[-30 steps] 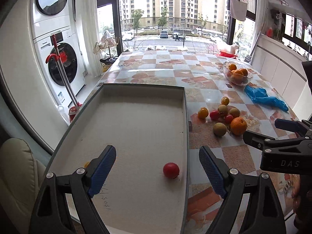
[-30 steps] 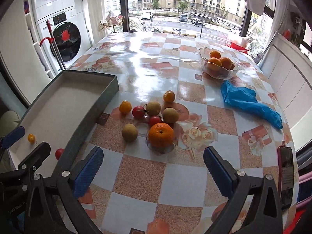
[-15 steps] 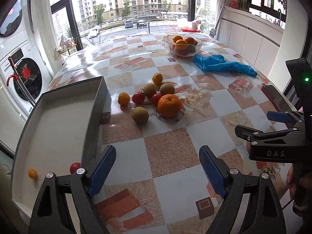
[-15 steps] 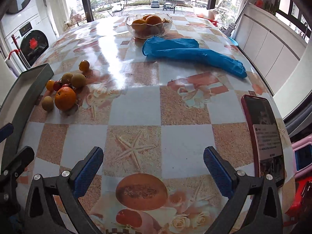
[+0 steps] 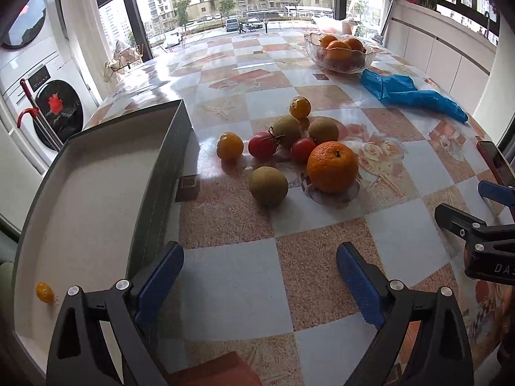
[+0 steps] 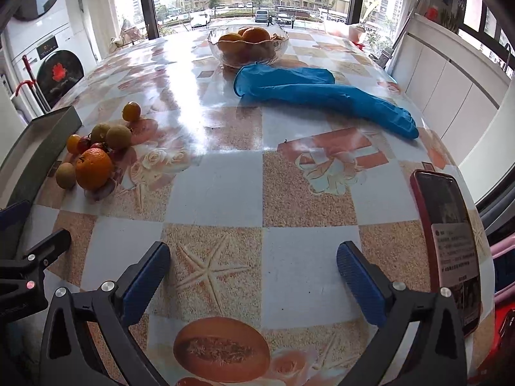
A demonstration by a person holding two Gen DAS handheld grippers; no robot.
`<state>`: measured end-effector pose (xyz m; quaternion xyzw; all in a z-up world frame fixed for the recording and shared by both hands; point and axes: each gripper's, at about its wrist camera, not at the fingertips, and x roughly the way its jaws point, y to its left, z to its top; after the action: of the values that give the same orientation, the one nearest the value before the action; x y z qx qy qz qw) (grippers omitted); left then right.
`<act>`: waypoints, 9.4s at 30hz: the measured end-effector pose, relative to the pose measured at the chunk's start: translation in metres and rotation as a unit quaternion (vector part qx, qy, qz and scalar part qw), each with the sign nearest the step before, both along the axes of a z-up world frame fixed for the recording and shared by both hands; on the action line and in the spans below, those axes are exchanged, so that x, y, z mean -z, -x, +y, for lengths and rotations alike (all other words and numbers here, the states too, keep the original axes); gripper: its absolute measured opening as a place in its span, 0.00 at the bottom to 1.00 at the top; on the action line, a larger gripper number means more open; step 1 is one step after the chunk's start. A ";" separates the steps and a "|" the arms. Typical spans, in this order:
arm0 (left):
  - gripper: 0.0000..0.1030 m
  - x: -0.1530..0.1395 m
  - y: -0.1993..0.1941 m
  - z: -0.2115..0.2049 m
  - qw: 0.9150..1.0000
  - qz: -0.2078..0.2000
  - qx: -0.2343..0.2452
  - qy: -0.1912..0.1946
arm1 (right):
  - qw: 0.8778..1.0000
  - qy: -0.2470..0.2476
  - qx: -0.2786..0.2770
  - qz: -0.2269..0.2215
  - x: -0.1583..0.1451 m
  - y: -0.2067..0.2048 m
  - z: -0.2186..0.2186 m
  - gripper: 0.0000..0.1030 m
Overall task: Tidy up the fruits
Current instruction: 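Move both open tools back over the fruit pile, then grasp the brown round fruit with the left tool while the right tool grasps the large orange, then carry both fruits into the grey tray and open both tools, then move both open tools back over the remaining fruits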
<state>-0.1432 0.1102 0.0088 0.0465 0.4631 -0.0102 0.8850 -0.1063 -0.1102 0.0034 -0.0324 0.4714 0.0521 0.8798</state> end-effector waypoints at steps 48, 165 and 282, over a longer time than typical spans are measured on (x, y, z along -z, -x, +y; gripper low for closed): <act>0.99 0.002 -0.030 0.013 1.000 -0.008 -0.027 0.009 | 1.000 -0.002 -0.003 -0.013 0.001 0.002 -0.002 1.00; 0.26 -0.031 0.059 0.175 0.981 -0.045 -0.170 0.078 | 0.965 -0.088 -0.246 0.036 -0.061 0.013 0.235 0.39; 0.98 -0.008 -0.029 0.008 0.998 -0.002 -0.044 0.034 | 0.996 -0.067 -0.052 0.022 -0.010 -0.034 0.022 1.00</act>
<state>-0.1139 0.1177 0.0164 -0.0042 0.4621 0.0134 0.8867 -0.0725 -0.0885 0.0136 0.0036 0.4836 0.1304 0.8655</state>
